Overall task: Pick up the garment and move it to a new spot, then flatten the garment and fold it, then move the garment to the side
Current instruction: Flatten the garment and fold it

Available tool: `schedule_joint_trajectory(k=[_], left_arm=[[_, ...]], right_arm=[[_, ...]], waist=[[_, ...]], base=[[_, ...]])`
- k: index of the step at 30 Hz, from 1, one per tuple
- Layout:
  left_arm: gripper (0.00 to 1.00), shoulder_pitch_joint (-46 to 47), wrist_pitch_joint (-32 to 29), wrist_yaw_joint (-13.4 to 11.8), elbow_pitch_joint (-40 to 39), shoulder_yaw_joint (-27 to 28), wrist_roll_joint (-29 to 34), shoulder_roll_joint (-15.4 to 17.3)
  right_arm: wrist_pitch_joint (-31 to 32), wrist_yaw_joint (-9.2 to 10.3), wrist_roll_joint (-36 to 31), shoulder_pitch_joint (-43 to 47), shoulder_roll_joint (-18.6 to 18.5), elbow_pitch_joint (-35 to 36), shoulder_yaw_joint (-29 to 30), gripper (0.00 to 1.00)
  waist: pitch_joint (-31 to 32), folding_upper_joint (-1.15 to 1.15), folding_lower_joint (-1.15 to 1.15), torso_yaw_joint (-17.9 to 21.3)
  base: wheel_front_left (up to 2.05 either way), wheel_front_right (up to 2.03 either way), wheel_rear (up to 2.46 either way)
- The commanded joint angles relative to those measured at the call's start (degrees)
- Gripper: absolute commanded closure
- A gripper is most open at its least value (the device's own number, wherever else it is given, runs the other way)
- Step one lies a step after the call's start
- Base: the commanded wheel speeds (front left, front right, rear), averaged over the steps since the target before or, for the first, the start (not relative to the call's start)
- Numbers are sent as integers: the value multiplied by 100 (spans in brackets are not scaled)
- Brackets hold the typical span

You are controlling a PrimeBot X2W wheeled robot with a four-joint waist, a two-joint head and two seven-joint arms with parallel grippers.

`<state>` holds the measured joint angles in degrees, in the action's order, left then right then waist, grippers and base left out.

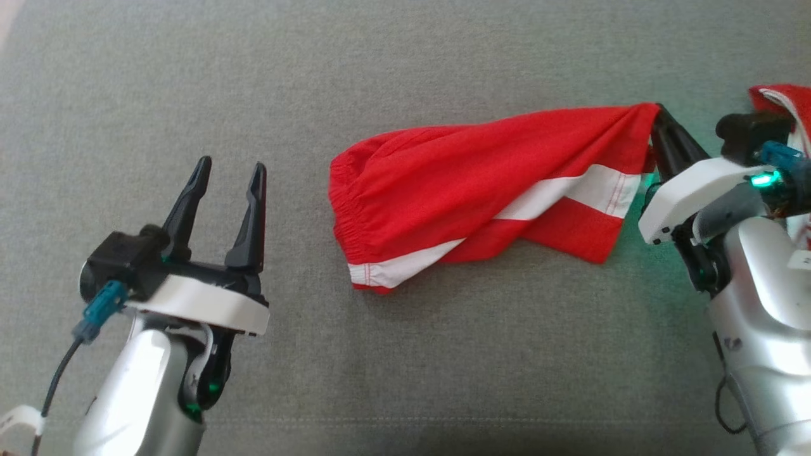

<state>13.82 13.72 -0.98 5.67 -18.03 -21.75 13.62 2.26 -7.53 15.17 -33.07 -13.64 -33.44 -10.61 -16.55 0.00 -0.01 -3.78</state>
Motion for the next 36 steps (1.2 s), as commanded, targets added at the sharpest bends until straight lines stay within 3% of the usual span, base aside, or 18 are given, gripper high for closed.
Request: schedule_joint_trajectory(k=[1, 2, 3, 4, 9, 15, 24, 32, 36], left_arm=[[0, 293, 62, 5, -148, 168, 38, 73], [0, 309, 68, 12, -133, 162, 43, 64], [0, 320, 74, 21, -115, 159, 47, 58], [0, 322, 80, 25, -97, 166, 48, 58], [0, 197, 105, -11, -28, 235, 72, 76], [0, -47, 117, -139, -68, 358, 104, 103], [0, -507, 123, -329, -201, 518, 95, 140], [0, -918, 37, -489, -370, 514, 90, 182], [0, -1022, -36, -522, -431, 496, 92, 218]], right_arm=[[-37, 4, 48, -125, -64, 20, -120, 100], [-75, 4, 68, -163, -68, -80, -144, 80], [-127, 4, 81, -183, -72, -156, -169, 46], [-172, 4, 91, -186, -71, -222, -196, 0], [-410, 4, 137, 40, -105, -275, -294, 0], [-566, 4, 105, 522, -160, 141, -162, 0], [-588, 4, -285, 1392, 147, 1725, 398, 0], [-65, 4, -726, 2423, 619, 3207, 640, 0], [69, 4, -797, 2734, 736, 3530, 737, 0]], waist=[[-30, 0, 1, -26], [-31, 0, 1, -27], [-25, 0, 1, -21], [-10, 0, 1, -5], [192, 0, 1, 130], [434, 0, 1, 287], [917, 0, 1, 409], [1324, 0, 1, 356], [1362, 0, 1, 362]], base=[[0, 0, 0], [0, 0, 0], [0, 0, 0], [0, 0, 0], [0, 0, 0], [0, 0, 0], [0, 0, 0], [0, 0, 0], [0, 0, 0]])
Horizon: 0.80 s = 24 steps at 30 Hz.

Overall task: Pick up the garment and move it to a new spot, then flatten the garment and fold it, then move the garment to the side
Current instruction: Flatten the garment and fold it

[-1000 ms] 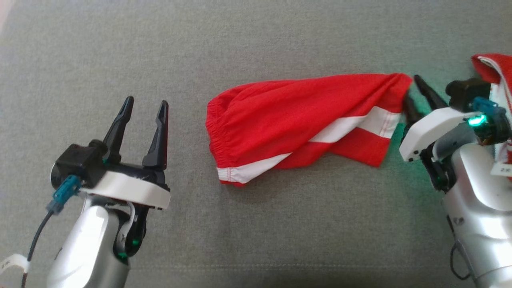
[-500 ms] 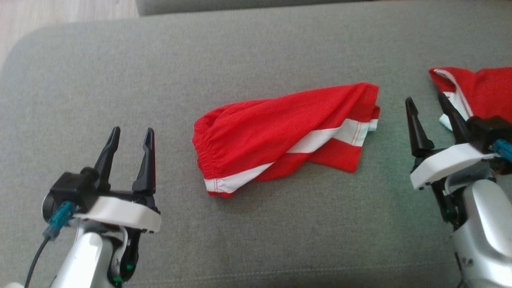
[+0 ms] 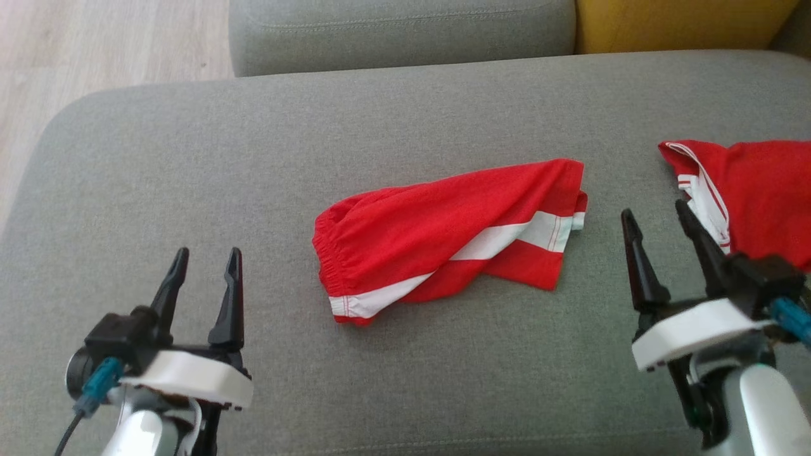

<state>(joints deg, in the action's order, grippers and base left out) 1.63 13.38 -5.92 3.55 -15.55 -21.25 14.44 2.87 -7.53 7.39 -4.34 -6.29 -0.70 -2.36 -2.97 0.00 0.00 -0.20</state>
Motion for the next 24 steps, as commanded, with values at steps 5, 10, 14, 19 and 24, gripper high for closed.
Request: schedule_joint_trajectory(k=[5, 10, 14, 19, 24], left_arm=[[0, 93, -108, -70, -270, 212, 33, 175], [0, 91, -153, -91, -282, 195, 24, 198], [0, 100, -174, -99, -278, 177, 13, 208], [0, 113, -187, -102, -282, 153, -3, 217], [0, 136, -197, -91, -289, 129, -20, 225]], right_arm=[[149, 4, -51, 190, 115, 593, -3, 0], [204, 4, -70, 240, 156, 688, 27, 0], [213, 4, -68, 239, 173, 703, 31, 0], [235, 4, -74, 244, 196, 722, 29, 0], [256, 4, -74, 238, 206, 737, 27, 0]], waist=[[20, 0, 0, 38], [12, 0, 0, 38], [17, 0, 0, 40], [9, 0, 0, 36], [-17, 0, 0, 33]], base=[[0, 0, 0], [0, 0, 0], [0, 0, 0], [0, 0, 0], [0, 0, 0]])
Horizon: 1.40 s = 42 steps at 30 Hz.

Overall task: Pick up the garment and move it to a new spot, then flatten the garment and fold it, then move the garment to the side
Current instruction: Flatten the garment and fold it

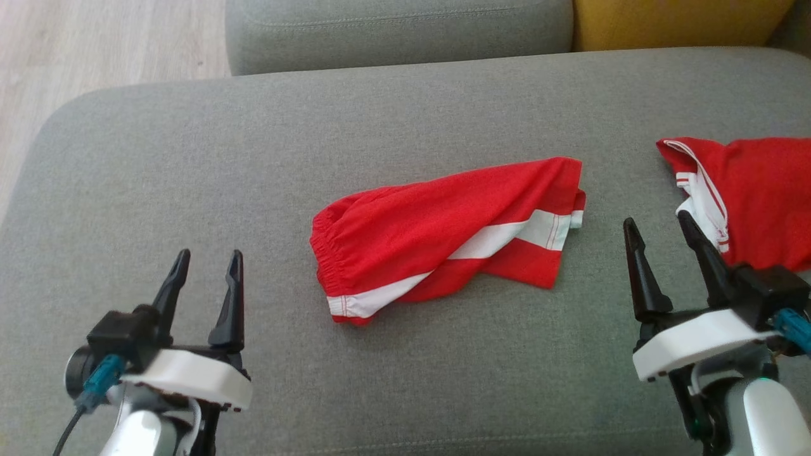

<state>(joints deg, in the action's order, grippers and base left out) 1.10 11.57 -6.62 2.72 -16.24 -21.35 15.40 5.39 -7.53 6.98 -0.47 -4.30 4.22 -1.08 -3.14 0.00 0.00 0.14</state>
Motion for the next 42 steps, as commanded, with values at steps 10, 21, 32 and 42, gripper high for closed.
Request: schedule_joint_trajectory(k=[10, 21, 32, 42], left_arm=[[0, 571, -786, 543, 325, -364, -413, -95], [0, 905, -1229, 1014, 1250, -682, -846, -335], [100, 1110, -1334, 1210, 1536, -803, -1073, -335], [100, 1313, -1085, 1190, 1512, -819, -983, -326]], right_arm=[[39, 4, 12, -251, 27, 228, -214, 0], [8, 4, 107, -338, 42, 130, -296, 0], [-17, 4, 156, -383, 46, 11, -227, 0], [240, 4, 370, -836, -75, -1076, -257, 0]], waist=[[-230, 0, 0, 52], [-493, 0, 0, 255], [-578, 0, 0, 295], [-746, 0, 0, 145]], base=[[0, 0, 0], [0, 0, 0], [0, 0, 0], [0, 0, 0]])
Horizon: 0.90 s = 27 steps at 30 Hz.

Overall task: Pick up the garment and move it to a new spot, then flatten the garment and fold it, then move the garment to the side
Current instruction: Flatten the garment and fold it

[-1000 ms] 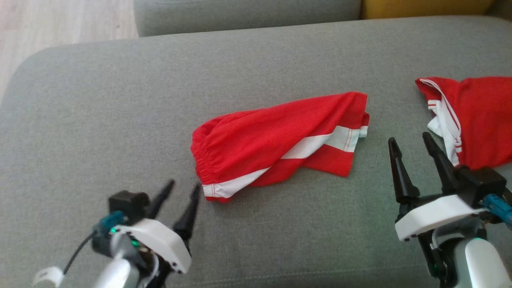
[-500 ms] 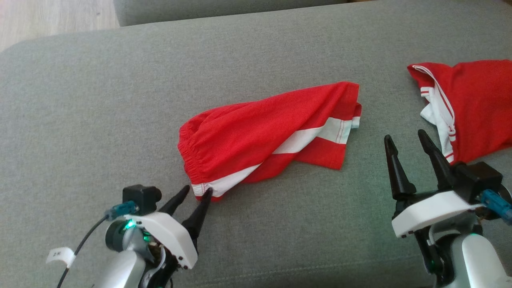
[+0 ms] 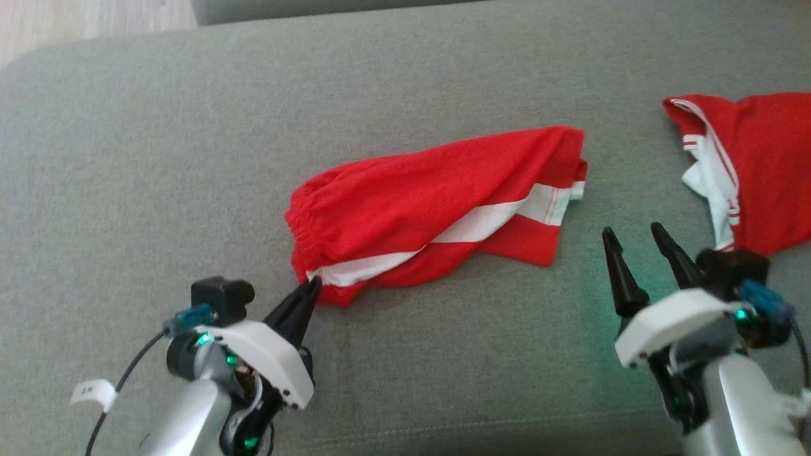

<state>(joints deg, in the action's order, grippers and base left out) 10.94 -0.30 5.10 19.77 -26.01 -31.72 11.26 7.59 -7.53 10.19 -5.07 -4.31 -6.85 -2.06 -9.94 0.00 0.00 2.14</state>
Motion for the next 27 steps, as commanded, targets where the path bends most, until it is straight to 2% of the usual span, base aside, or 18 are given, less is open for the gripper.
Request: schedule_joint_trajectory(k=[1, 13, 14, 15, 16, 17, 22, 27], left_arm=[[100, 329, 103, 18, -194, 158, 54, 88], [100, 771, 371, 98, -42, -60, 126, -88], [100, 793, 394, 104, -24, -71, 125, -95], [100, 808, 418, 109, -8, -81, 124, -99], [100, 818, 439, 113, 8, -87, 119, -101], [100, 825, 471, 116, 18, -85, 109, -99], [100, 875, 716, 109, 2, -10, 114, -17], [100, 920, 857, -23, -306, 128, 179, 148]], right_arm=[[21, 4, 49, -376, -74, 31, -159, 0], [-44, 4, 511, -1728, -98, -2349, -539, 0], [-99, 4, 549, -1798, -94, -2475, -559, 5], [-144, 4, 590, -1854, -92, -2587, -598, 53], [-210, 4, 642, -1903, -96, -2666, -658, 80], [-295, 4, 683, -1944, -112, -2725, -701, 100], [-728, 4, 877, -2059, -290, -2714, -976, 100], [-953, 4, 931, -2013, -498, -2189, -1116, 100]], waist=[[-66, 0, 0, -55], [-383, 0, 0, -448], [-396, 0, 0, -465], [-402, 0, 0, -476], [-409, 0, 0, -485], [-418, 0, 0, -488], [-407, 0, 0, -440], [-240, 0, 0, -372]], base=[[0, 0, 0], [0, 0, 0], [0, 0, 0], [0, 0, 0], [0, 0, 0], [0, 0, 0], [0, 0, 0], [0, 0, 0]])
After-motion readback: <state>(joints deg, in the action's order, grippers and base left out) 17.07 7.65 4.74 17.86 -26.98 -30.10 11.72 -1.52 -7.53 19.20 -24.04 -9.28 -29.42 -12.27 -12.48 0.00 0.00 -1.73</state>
